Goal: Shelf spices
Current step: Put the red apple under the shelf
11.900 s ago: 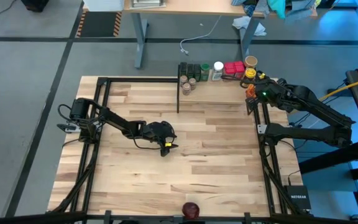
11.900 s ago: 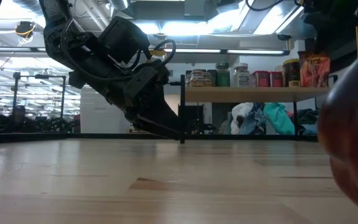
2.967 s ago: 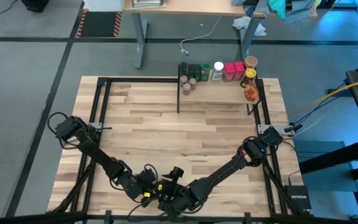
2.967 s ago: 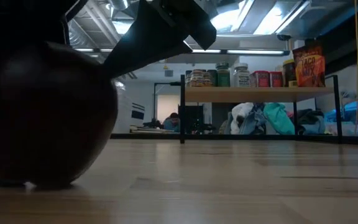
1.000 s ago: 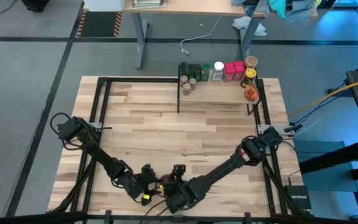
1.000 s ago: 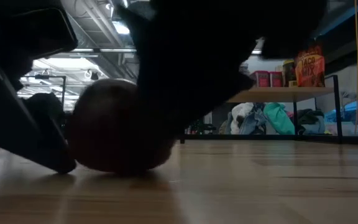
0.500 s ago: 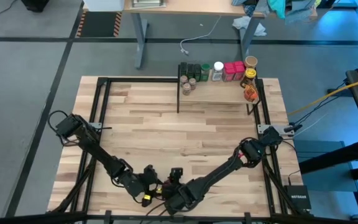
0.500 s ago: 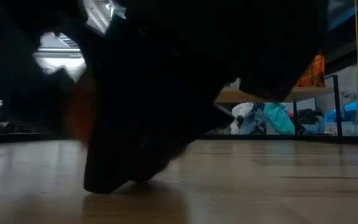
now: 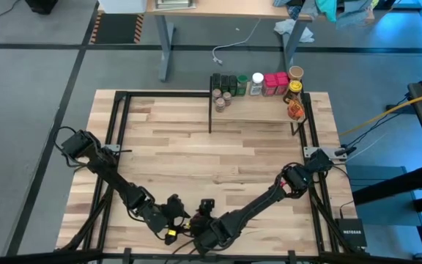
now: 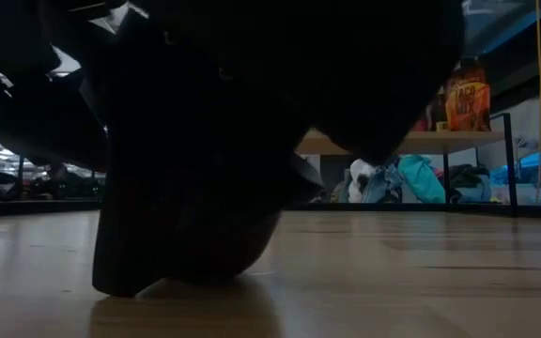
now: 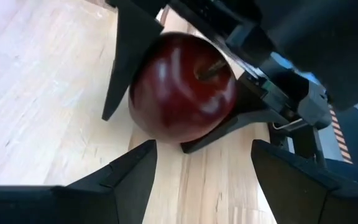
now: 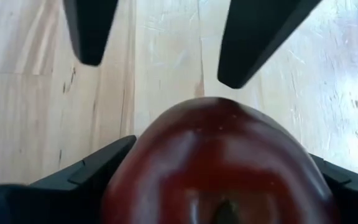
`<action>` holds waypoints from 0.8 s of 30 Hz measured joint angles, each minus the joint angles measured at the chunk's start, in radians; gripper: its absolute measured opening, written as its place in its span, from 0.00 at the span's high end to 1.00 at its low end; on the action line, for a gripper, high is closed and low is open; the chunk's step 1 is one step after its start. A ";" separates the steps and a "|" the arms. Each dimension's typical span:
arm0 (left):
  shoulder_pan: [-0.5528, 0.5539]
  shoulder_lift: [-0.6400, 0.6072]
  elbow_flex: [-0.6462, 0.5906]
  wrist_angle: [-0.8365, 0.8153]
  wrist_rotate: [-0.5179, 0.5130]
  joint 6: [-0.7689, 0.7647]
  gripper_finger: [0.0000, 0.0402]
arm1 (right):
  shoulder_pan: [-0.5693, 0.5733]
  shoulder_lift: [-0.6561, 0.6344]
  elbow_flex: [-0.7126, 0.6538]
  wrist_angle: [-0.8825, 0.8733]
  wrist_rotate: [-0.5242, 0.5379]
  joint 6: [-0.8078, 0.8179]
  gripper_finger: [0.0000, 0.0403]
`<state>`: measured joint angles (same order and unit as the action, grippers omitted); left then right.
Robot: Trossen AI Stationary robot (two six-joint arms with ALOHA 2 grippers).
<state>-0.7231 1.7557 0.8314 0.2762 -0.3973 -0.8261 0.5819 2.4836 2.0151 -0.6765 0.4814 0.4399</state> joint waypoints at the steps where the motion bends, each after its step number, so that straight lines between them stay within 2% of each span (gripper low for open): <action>1: 0.000 0.000 0.000 -0.004 0.000 0.000 0.36 | 0.000 0.000 0.000 0.000 0.006 0.000 0.17; 10: -0.009 -0.002 0.000 -0.005 0.002 0.000 0.36 | 0.008 -0.058 -0.002 -0.024 0.057 -0.003 0.17; 24: -0.022 -0.003 0.000 -0.008 0.009 -0.003 0.36 | -0.001 -0.059 -0.002 -0.019 0.046 0.034 0.17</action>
<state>-0.7455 1.7531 0.8318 0.2680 -0.3888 -0.8293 0.5809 2.4245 2.0132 -0.6956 0.5276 0.4742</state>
